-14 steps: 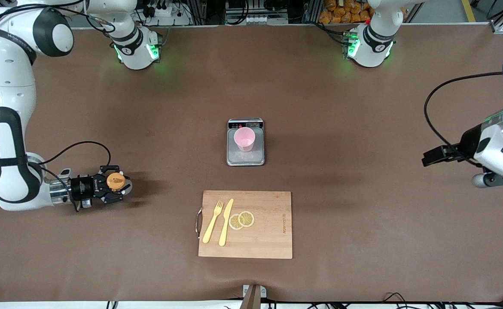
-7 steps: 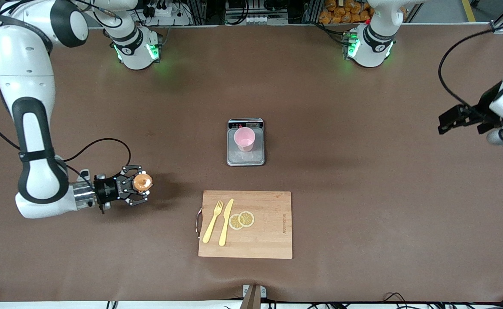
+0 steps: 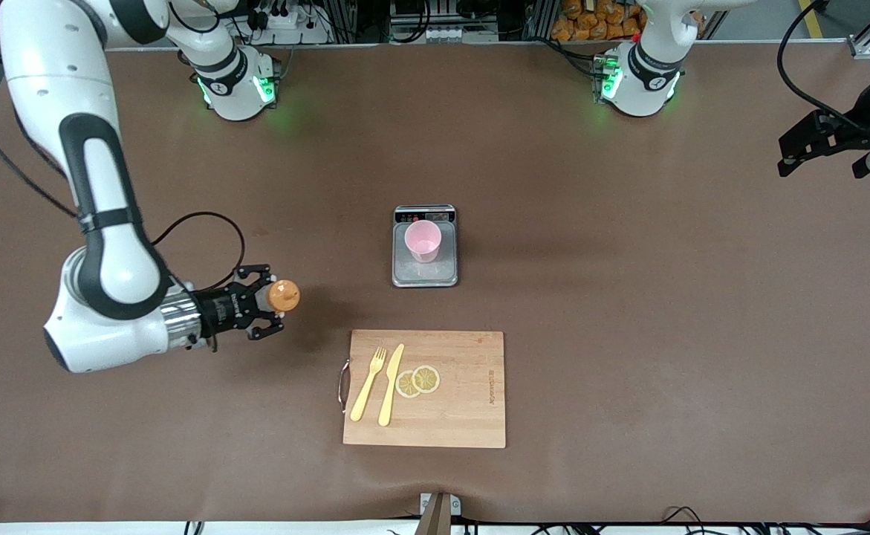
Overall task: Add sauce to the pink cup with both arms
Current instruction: 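Carry the white bottle with the right gripper toward the pink cup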
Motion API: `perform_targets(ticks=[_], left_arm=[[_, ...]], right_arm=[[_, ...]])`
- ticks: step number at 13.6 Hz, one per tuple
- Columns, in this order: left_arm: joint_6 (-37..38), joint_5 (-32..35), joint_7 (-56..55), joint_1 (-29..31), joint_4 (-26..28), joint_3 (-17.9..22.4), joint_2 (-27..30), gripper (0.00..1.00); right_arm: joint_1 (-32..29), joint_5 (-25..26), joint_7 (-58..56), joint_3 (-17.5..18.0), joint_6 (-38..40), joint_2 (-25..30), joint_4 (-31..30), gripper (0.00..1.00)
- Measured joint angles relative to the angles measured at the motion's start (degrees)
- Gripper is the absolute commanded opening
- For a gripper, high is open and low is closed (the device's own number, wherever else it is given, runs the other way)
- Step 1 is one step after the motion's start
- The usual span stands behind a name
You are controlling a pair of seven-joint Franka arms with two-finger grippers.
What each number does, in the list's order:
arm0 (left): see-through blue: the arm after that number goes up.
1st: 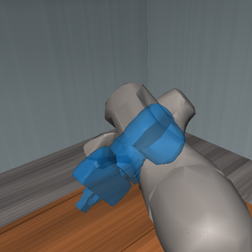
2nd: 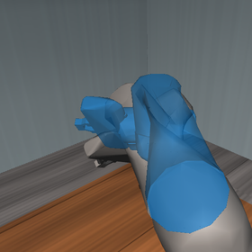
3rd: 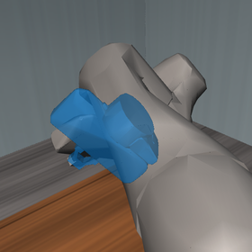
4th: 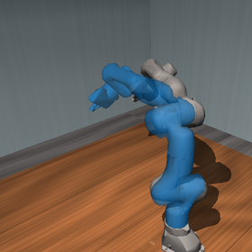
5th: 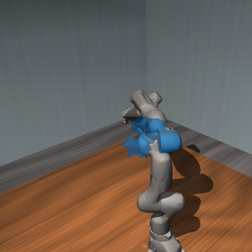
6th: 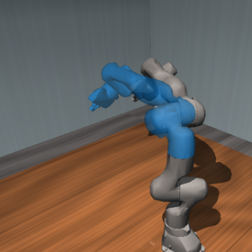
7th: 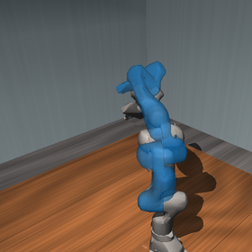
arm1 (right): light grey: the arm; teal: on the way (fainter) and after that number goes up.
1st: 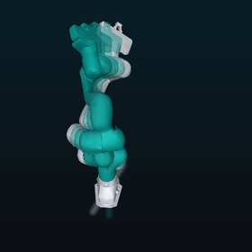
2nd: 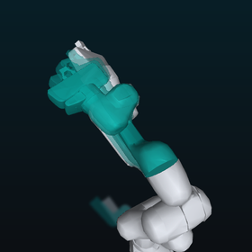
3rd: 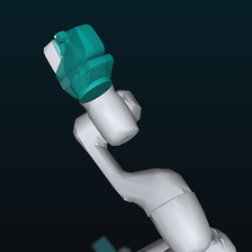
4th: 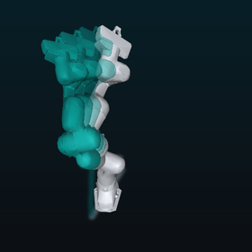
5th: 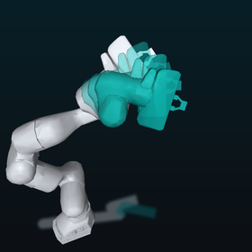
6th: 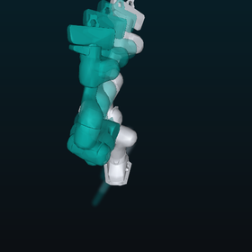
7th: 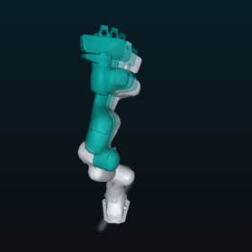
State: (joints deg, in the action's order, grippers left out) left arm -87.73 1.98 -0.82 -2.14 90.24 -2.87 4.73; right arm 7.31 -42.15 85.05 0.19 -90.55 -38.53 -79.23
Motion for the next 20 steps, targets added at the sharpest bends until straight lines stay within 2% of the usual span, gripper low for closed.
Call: perform_targets(ticks=[3, 6, 8, 10, 20], left_arm=[[0.1, -1.4, -0.1, -0.4, -0.2, 0.2, 0.0, 1.0], [1.4, -2.3, -0.1, -0.7, -1.1, 1.8, 0.0, 1.0], [2.1, -2.3, -0.1, -1.4, -2.0, 2.6, 0.0, 1.0], [2.3, -2.3, -0.1, -1.7, -2.2, 2.6, 0.0, 1.0], [2.4, -2.5, -0.1, -3.7, -2.1, 1.8, -1.2, 1.0]], right_arm=[[5.5, 5.3, 7.4, 0.0, -1.1, 2.3, -0.3, 0.01], [8.4, 7.7, 9.0, 0.0, -1.0, 3.7, -1.8, 0.01], [10.3, 11.4, 10.9, 0.0, -1.0, 4.6, -3.3, 0.01], [13.0, 15.2, 14.3, 0.0, -1.0, 5.0, -4.2, 0.01], [20.6, 26.9, 26.4, 0.0, -1.0, 5.1, -5.1, 0.01]])
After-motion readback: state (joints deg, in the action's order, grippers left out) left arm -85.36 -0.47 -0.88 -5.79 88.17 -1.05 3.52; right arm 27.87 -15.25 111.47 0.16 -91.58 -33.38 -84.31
